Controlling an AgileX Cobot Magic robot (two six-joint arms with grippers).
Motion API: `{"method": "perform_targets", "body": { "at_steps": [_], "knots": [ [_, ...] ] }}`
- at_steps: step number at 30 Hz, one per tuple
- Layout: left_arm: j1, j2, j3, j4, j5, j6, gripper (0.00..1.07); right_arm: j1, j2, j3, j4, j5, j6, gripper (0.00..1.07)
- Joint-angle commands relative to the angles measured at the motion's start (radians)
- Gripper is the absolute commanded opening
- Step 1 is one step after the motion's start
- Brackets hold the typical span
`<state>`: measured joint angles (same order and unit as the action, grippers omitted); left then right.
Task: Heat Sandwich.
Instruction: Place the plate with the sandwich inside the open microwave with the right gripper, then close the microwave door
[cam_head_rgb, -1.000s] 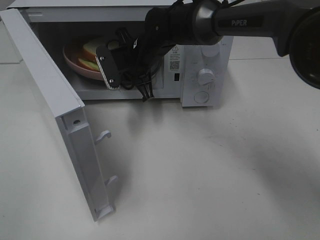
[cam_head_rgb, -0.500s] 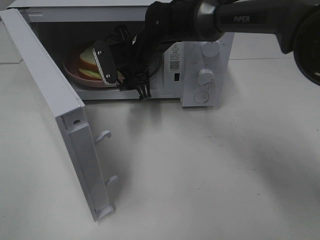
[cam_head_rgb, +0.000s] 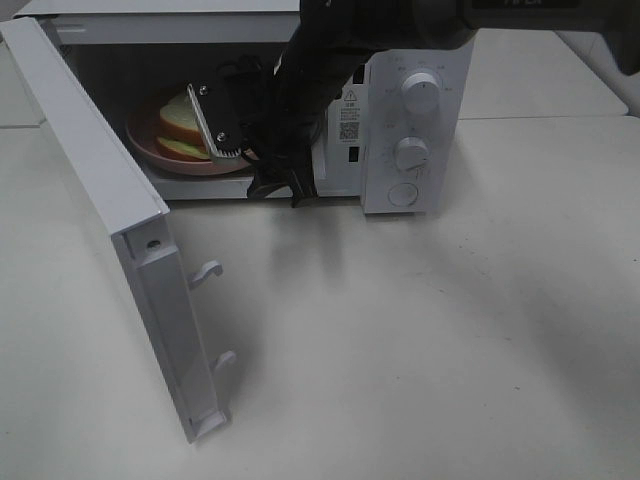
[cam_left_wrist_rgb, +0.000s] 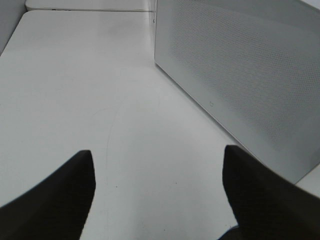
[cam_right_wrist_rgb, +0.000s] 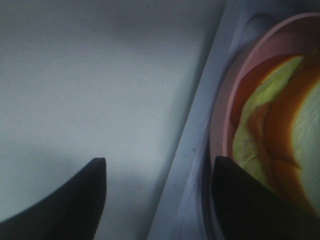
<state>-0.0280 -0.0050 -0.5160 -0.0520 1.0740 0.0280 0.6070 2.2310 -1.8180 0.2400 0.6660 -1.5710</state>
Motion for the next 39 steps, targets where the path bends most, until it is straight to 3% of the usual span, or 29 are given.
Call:
{"method": "perform_targets", "body": {
  "at_steps": [1, 19, 23, 25, 32, 39],
  "knots": [
    [0.004, -0.023, 0.002, 0.000, -0.004, -0.004, 0.68, 0.002, -0.033, 0.039, 0.006, 0.043, 0.010, 0.61],
    [0.004, -0.023, 0.002, 0.000, -0.004, -0.004, 0.68, 0.002, -0.306, 0.299, -0.039, 0.170, 0.282, 0.61],
    [0.004, -0.023, 0.002, 0.000, -0.004, -0.004, 0.68, 0.002, -0.403, 0.331, -0.165, 0.257, 0.500, 0.61],
    [0.004, -0.023, 0.002, 0.000, -0.004, -0.004, 0.68, 0.002, -0.415, 0.331, -0.177, 0.273, 0.549, 0.61],
    [0.004, -0.023, 0.002, 0.000, -0.004, -0.004, 0.68, 0.002, -0.487, 0.331, -0.260, 0.415, 1.116, 0.61],
    [0.004, -0.023, 0.002, 0.000, -0.004, -0.004, 0.68, 0.002, -0.494, 0.336, -0.342, 0.577, 1.384, 0.61]
  ]
}}
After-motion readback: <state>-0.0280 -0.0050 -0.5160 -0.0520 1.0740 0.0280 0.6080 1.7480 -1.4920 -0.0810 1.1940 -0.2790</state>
